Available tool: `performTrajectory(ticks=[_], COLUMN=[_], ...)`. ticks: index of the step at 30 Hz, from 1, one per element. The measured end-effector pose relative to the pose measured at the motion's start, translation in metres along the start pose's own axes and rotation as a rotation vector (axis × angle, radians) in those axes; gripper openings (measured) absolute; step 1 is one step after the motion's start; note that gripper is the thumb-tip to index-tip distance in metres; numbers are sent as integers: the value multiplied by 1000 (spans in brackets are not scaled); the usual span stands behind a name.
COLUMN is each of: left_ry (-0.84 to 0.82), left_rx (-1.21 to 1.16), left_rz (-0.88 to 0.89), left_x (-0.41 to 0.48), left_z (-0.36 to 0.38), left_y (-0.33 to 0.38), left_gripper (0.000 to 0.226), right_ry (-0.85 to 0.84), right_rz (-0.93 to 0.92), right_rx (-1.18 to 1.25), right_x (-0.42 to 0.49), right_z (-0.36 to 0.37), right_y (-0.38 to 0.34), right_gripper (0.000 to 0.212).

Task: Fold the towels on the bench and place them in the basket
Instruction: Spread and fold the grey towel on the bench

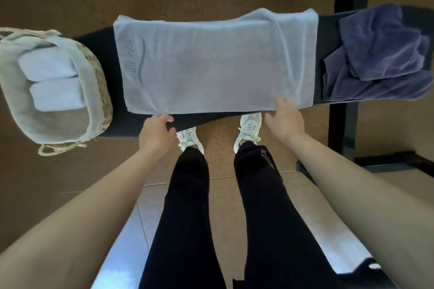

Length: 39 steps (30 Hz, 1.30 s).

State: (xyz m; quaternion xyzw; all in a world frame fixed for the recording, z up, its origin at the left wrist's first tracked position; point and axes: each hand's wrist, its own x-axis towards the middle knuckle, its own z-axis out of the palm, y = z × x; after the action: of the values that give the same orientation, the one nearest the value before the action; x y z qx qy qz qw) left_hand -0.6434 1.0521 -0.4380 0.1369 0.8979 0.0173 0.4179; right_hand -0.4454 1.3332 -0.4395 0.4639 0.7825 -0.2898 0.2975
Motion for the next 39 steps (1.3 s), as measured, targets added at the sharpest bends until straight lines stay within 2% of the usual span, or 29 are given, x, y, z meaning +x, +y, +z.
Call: performTrajectory(ticks=[4,7,10,17,20,22,25,27,30,35,39], left_ry=[145,165,205,86,33,22,120,219,275,69,19], left_rx=[83,187,243,195,229,246,227,167,152,437,517], left_rz=[168,219,282,164,127,117,201,300,459,491,438], left_x=[29,52,61,45,31,26,27,35,53,68,68], left_z=[-1,0,6,22,26,27,28,31,38,46,53], left_y=[14,14,9,-8,-7,1,23,45,86,148,166], left_gripper=[45,53,44,17,18,19,18,28,56,103,130], right_ry=[34,43,92,-10,-41,33,302,387,329,248,160], right_rz=[-217,-253,-256,-305,-337,-281,-9,171,299,374,341], right_rx=[-87,-186,-246,-274,-192,-24,214,283,393,460,347], right_x=[31,48,48,26,20,23,39,54,76,94,99], right_z=[15,25,31,41,36,28,5,-16,-35,-40,-41], right_y=[-35,-50,-45,-14,-4,5,25,43,65,69,67], right_gripper=[60,58,62,75,66,59,51,54,60,45,20])
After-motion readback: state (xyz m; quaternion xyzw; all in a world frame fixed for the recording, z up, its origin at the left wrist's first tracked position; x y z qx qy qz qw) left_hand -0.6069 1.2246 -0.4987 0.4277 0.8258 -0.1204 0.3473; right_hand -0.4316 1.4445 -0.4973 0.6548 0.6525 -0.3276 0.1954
